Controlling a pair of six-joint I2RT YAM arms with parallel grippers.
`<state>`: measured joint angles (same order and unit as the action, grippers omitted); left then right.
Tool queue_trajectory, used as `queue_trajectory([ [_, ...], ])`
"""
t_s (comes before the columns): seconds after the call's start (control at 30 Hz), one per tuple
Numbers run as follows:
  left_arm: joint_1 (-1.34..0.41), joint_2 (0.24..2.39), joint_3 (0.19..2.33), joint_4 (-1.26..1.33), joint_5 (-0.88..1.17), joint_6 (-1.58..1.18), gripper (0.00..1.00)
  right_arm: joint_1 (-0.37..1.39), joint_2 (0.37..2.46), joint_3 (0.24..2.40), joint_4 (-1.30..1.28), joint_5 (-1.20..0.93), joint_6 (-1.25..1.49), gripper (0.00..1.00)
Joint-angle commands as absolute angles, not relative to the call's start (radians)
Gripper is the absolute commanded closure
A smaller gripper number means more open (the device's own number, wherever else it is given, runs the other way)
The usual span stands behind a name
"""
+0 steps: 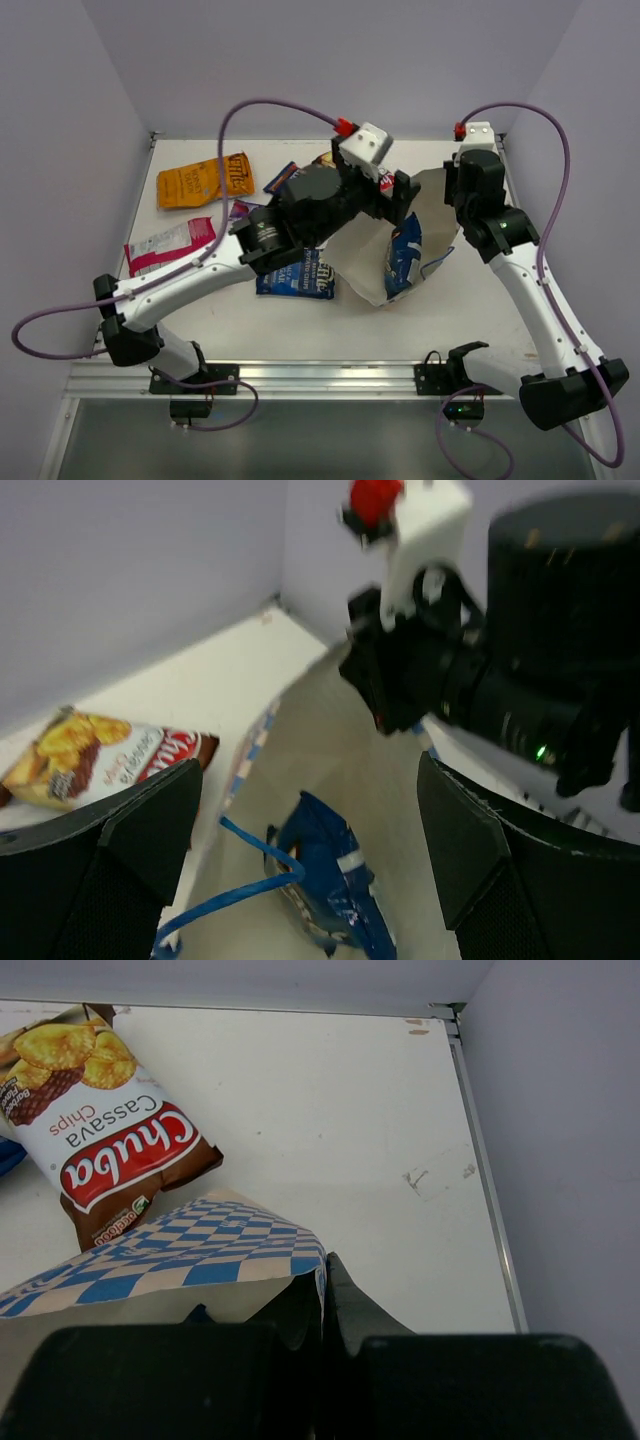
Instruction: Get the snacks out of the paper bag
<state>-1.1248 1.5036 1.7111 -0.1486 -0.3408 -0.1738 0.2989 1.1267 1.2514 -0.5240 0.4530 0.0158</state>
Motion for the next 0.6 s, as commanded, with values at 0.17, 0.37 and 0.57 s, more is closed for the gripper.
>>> queue_trajectory([
  [0.17,-1.196,1.632,1.674,-0.308,-0.370,-0.426,0.07,0.296,1.092,1.327,-0.506,0.453,0.028,1.00],
  [0.37,-1.198,1.784,1.713,-0.348,-0.501,-0.430,0.00,0.296,1.085,1.318,-0.508,0.433,0.031,1.00],
  [0.57,-1.155,1.910,1.801,-0.391,-0.589,-0.425,0.00,0.296,1.069,1.301,-0.503,0.419,0.029,1.00],
])
